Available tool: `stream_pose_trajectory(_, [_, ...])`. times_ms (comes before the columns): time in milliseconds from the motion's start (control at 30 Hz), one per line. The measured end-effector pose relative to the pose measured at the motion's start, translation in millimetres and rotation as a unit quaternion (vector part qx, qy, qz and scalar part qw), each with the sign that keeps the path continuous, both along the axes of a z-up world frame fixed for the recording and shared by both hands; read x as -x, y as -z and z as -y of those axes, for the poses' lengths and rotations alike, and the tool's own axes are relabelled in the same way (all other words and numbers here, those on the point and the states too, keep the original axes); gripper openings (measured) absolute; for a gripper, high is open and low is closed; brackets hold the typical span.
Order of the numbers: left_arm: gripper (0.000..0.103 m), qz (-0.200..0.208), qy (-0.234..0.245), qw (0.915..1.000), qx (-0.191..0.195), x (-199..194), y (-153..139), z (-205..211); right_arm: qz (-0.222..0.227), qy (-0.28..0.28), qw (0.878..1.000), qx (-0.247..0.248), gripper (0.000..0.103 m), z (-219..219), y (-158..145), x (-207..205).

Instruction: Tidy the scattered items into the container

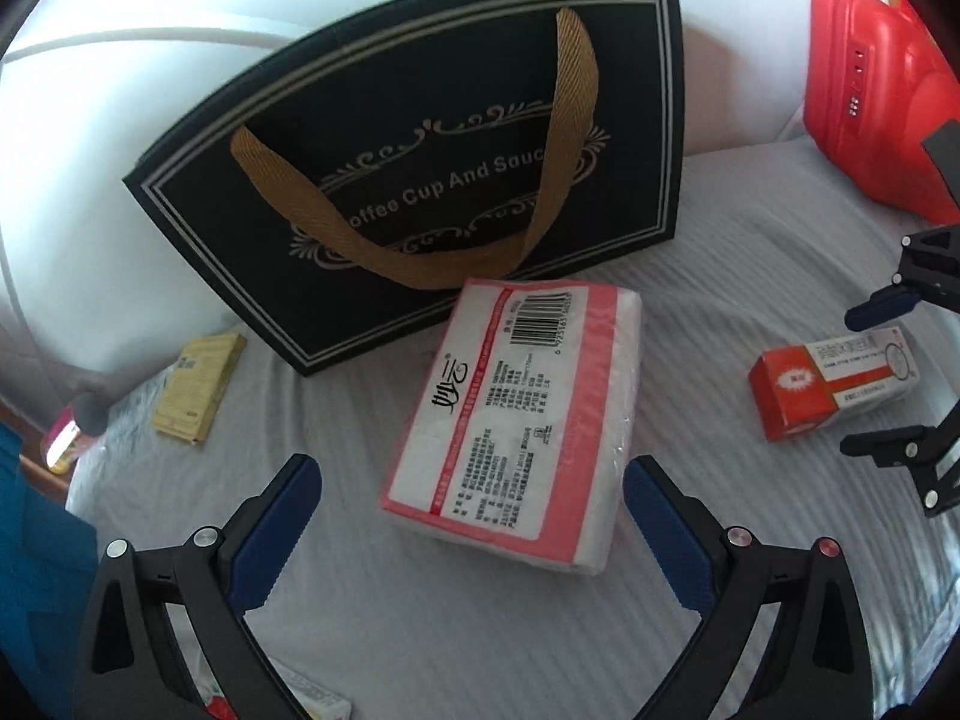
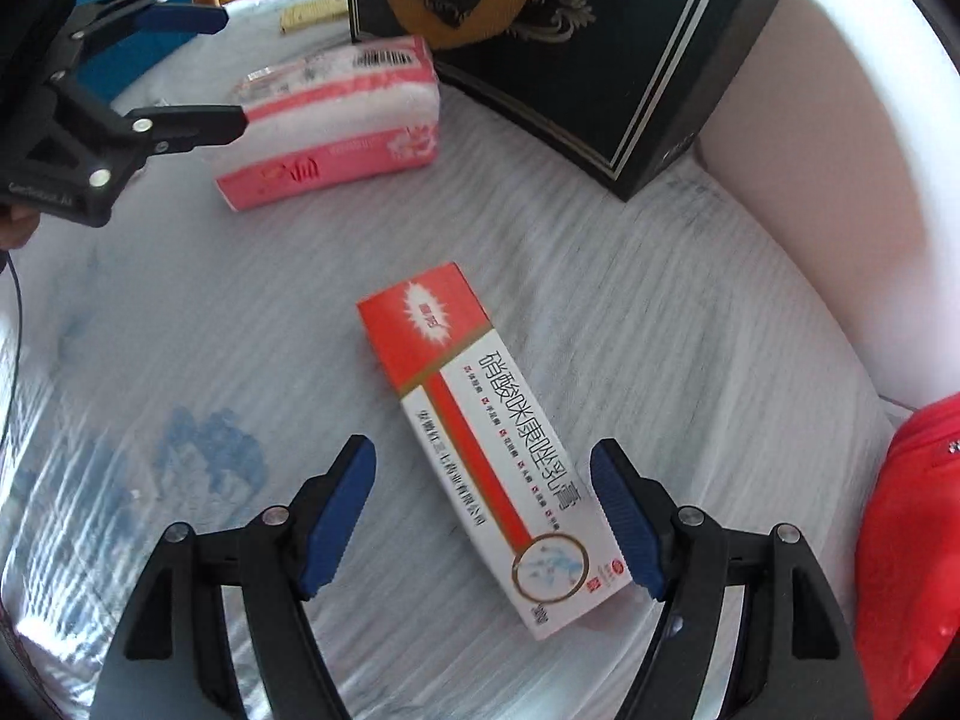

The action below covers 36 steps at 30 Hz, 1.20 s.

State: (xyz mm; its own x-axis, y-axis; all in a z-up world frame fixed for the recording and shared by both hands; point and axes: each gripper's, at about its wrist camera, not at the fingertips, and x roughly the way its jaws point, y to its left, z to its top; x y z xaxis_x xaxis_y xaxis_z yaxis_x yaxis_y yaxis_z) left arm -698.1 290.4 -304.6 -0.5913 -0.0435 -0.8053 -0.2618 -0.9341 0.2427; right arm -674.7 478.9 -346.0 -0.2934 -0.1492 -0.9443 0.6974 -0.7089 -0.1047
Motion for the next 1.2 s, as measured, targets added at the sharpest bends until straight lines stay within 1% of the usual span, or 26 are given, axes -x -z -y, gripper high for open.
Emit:
stream_pose_trajectory(133, [0.102, 0.013, 0.003, 0.9999, -0.001, 4.3, 8.2, -3.8, 0.009, 0.003, 1.0, -0.004, 0.074, 0.9, 5.4, 5.4])
stream_pose_trajectory(200, [0.102, 0.019, -0.001, 0.9998, 0.003, 4.1, 10.2, -4.7, 0.014, 0.02, 1.0, 0.001, 0.074, -1.5, 4.5, 8.5])
stream_pose_trajectory(267, [0.102, 0.015, 0.002, 0.9999, -0.005, -2.1, 5.7, -1.9, 0.017, 0.042, 0.999, 0.005, 0.057, -4.3, 2.4, 10.6])
stream_pose_trajectory(367, [0.102, 0.003, 0.003, 1.0, -0.002, -10.9, 0.1, 0.6, 0.009, 0.054, 0.998, -0.012, 0.048, -5.7, -1.5, 1.3])
stream_pose_trajectory(433, [0.102, 0.008, -0.004, 1.0, -0.002, -12.1, 0.5, 2.5, -0.001, 0.063, 0.998, -0.022, 0.047, -6.7, -3.8, -5.5])
stream_pose_trajectory(567, [0.102, 0.008, -0.021, 0.9997, -0.008, -27.8, -4.8, 12.6, 0.007, 0.096, 0.995, 0.013, 0.045, -10.9, -13.7, -16.4])
stream_pose_trajectory(633, [0.102, -0.004, -0.033, 0.9995, -0.004, -44.0, -10.7, 23.0, 0.011, 0.101, 0.995, 0.017, 0.045, -7.6, -16.5, -23.9])
stream_pose_trajectory(767, [0.102, -0.006, -0.094, 0.9955, 0.011, -73.1, -13.3, 63.6, 0.014, 0.096, 0.995, 0.024, 0.045, 4.6, -12.8, -39.2])
stream_pose_trajectory(900, [0.102, 0.011, -0.177, 0.9839, 0.022, -84.7, -9.3, 106.7, 0.017, 0.098, 0.994, 0.033, 0.045, 15.5, -4.1, -46.7])
stream_pose_trajectory(967, [0.102, 0.014, -0.222, 0.9747, 0.023, -86.5, -6.1, 123.1, 0.018, 0.096, 0.995, 0.035, 0.045, 22.1, -3.1, -49.2])
stream_pose_trajectory(1033, [0.102, 0.019, -0.265, 0.964, 0.007, -84.5, -3.5, 136.8, 0.019, 0.09, 0.995, 0.034, 0.045, 28.9, -3.8, -49.4])
stream_pose_trajectory(1133, [0.102, 0.026, -0.31, 0.9503, -0.013, -74.4, 0.6, 148.3, 0.018, 0.085, 0.996, 0.037, 0.045, 32.9, -5.1, -48.6])
stream_pose_trajectory(1200, [0.102, 0.048, -0.329, 0.9422, -0.04, -65.0, 9.1, 154.9, 0.017, 0.086, 0.995, 0.04, 0.045, 33.0, -6.4, -49.2])
